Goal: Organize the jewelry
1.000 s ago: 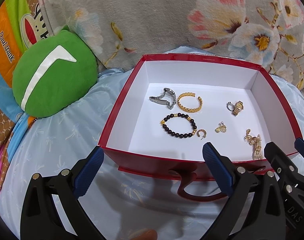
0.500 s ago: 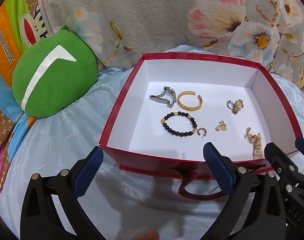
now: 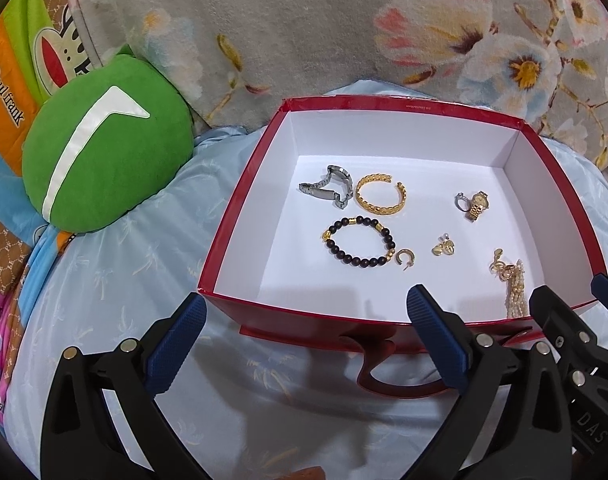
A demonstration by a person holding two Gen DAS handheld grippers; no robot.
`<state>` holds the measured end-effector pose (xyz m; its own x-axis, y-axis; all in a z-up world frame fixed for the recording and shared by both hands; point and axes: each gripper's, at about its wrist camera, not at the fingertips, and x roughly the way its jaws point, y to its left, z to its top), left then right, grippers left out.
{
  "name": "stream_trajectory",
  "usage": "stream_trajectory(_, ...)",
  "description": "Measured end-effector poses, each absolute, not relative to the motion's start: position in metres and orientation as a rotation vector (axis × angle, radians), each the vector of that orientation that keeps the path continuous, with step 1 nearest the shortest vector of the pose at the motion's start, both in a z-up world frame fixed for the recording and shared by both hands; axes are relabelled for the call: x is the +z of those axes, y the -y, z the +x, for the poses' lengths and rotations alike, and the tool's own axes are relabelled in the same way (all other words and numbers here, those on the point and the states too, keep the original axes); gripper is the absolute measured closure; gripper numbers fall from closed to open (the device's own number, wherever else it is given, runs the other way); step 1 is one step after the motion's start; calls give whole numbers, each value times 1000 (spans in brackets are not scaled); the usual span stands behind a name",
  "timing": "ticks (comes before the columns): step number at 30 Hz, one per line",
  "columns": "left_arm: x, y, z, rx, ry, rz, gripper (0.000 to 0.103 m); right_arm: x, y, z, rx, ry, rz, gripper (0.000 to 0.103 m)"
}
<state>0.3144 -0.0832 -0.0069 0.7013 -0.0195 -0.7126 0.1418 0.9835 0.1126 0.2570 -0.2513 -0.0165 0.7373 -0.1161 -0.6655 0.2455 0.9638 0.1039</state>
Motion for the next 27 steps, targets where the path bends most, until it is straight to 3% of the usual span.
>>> stream_trajectory(27,-6,81,323,-127,-846,154,5,-14,248,260,-194,-745,198,15)
